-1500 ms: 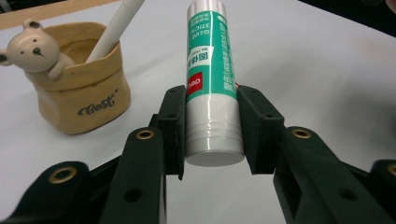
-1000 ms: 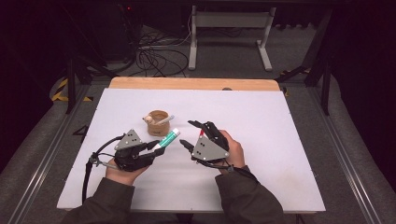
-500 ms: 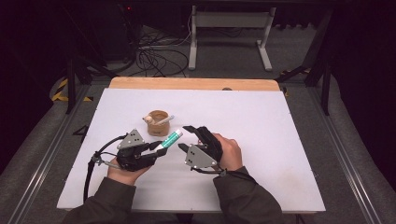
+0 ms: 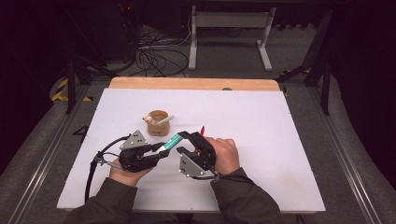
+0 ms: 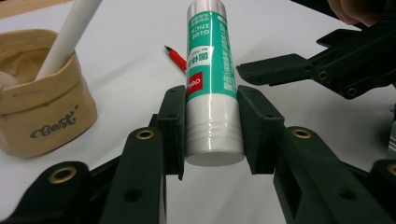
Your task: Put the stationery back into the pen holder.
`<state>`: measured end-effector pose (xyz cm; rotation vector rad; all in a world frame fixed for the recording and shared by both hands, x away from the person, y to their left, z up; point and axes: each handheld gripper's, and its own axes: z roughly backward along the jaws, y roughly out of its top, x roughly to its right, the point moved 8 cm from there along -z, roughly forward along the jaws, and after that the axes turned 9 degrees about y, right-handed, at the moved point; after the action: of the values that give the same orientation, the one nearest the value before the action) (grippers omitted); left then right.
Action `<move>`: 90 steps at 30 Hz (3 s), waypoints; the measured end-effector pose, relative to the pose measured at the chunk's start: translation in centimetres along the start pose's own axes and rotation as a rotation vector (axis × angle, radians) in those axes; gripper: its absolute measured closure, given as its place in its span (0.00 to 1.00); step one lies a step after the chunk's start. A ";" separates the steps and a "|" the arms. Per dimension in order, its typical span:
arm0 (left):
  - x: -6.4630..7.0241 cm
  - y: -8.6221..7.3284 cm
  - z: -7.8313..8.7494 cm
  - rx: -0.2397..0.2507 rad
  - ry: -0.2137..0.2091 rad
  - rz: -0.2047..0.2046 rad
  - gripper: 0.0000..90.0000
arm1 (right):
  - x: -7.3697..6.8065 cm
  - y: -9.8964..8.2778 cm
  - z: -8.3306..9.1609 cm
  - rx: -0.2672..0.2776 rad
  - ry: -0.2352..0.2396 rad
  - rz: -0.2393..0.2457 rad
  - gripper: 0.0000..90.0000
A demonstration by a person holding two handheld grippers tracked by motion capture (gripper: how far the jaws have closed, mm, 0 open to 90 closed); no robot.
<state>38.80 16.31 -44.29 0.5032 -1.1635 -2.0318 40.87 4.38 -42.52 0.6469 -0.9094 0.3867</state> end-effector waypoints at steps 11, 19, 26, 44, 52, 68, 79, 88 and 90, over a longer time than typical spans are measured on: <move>0.3 -0.4 -0.6 -0.017 -0.013 -0.002 0.72 | -1.3 0.2 -1.2 -0.089 -0.010 0.139 0.55; 0.4 -0.6 -0.8 -0.026 -0.021 -0.006 0.72 | -1.9 0.6 -1.7 -0.105 -0.015 0.203 0.61; 0.3 -0.7 -0.8 -0.036 -0.020 -0.005 0.72 | -2.3 0.8 -2.1 -0.120 -0.028 0.256 0.65; 0.0 -0.7 -0.8 -0.011 -0.032 0.003 0.71 | -3.1 0.7 -2.7 -0.156 -0.023 0.280 0.73; -0.9 0.0 0.4 0.065 -0.002 0.019 0.57 | -2.9 0.2 -2.6 -0.172 -0.017 0.225 0.73; -1.0 -0.4 1.5 0.128 0.026 -0.036 0.43 | -0.6 -0.4 -1.7 0.010 -0.034 -0.142 0.73; -1.5 -0.7 2.0 0.164 0.041 -0.040 0.34 | 0.1 -0.2 -1.5 0.104 -0.038 -0.297 0.73; -1.7 -1.3 2.5 0.172 0.056 -0.059 0.30 | 0.3 -0.4 -2.0 0.155 -0.025 -0.409 0.73; -2.0 -1.6 2.7 0.180 0.064 -0.057 0.30 | 0.5 -0.3 -2.1 0.163 -0.031 -0.418 0.73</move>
<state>37.71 19.86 -44.32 0.6921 -1.3136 -1.9532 42.59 5.52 -43.17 0.9726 -0.7520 0.0761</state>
